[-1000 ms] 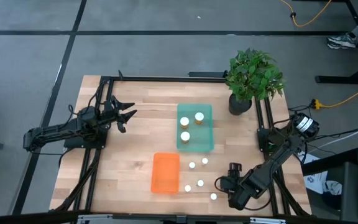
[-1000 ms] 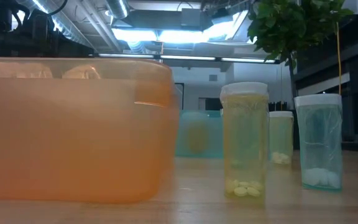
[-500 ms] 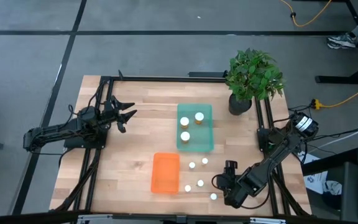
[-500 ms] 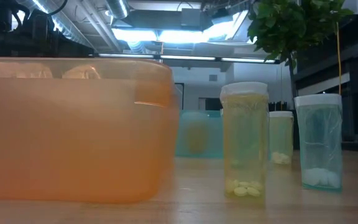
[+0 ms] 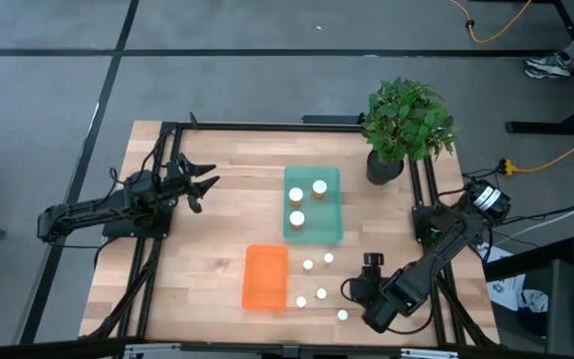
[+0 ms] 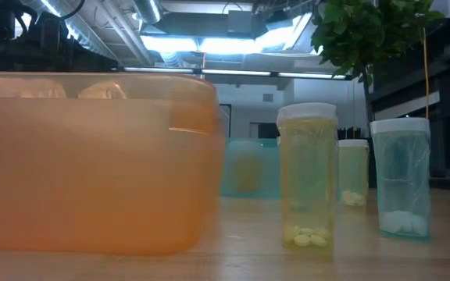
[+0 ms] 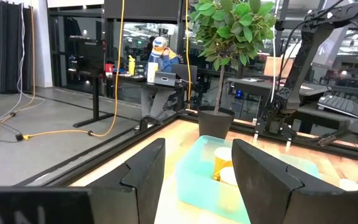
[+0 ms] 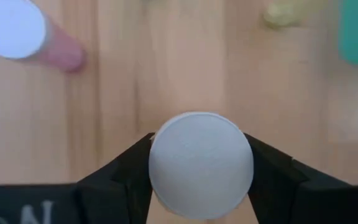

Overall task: Pick and place medicine bottles into bin by pill shape (circle, oval)
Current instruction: Put the big orange pill bottle into the green bin

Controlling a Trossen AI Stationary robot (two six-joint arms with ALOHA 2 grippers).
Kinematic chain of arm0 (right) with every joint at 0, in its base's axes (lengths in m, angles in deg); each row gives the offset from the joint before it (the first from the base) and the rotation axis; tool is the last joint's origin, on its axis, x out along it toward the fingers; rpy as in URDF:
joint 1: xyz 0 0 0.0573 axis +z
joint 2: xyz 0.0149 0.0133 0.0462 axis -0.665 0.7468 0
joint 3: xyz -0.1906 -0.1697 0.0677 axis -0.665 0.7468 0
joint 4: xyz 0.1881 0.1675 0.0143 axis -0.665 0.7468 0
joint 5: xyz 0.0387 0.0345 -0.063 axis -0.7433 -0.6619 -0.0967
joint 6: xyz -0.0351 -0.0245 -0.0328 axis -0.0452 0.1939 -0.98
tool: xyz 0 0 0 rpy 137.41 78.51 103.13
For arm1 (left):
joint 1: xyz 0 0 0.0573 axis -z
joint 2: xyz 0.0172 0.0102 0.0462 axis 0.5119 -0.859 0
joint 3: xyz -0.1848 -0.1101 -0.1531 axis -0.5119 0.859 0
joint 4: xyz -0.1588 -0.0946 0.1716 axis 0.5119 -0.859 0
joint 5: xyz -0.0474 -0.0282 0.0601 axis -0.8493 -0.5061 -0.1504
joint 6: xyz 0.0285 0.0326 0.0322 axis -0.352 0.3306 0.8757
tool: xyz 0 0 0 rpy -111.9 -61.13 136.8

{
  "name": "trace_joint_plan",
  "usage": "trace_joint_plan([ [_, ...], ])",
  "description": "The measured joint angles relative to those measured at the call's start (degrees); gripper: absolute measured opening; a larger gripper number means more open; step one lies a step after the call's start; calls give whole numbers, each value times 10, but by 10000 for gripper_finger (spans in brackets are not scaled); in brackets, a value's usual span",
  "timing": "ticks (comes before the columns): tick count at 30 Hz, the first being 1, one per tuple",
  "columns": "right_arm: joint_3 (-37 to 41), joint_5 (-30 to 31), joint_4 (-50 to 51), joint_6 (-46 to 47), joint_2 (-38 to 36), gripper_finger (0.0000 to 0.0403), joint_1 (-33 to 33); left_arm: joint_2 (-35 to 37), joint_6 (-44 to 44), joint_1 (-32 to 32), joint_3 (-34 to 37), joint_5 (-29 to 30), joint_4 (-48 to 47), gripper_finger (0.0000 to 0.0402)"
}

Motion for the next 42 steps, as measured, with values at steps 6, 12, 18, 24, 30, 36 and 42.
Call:
trace_joint_plan([
  [6,-102,82,159,-67,0,203,-32,0,-1,0,0,0,0,177],
  [12,-164,209,201,-181,0,205,-97,0,-1,0,0,0,0,177],
  [18,-158,225,195,-276,-24,205,-200,0,0,0,0,0,0,177],
  [24,-95,77,44,-404,-75,205,-310,0,13,0,0,0,0,177],
  [30,17,-58,-130,-468,-106,206,-392,0,14,0,0,0,0,177],
  [36,100,-121,-227,-473,-107,206,-433,0,14,0,0,0,0,177],
  [42,133,-137,-277,-470,-107,206,-451,0,11,0,0,0,0,177],
])
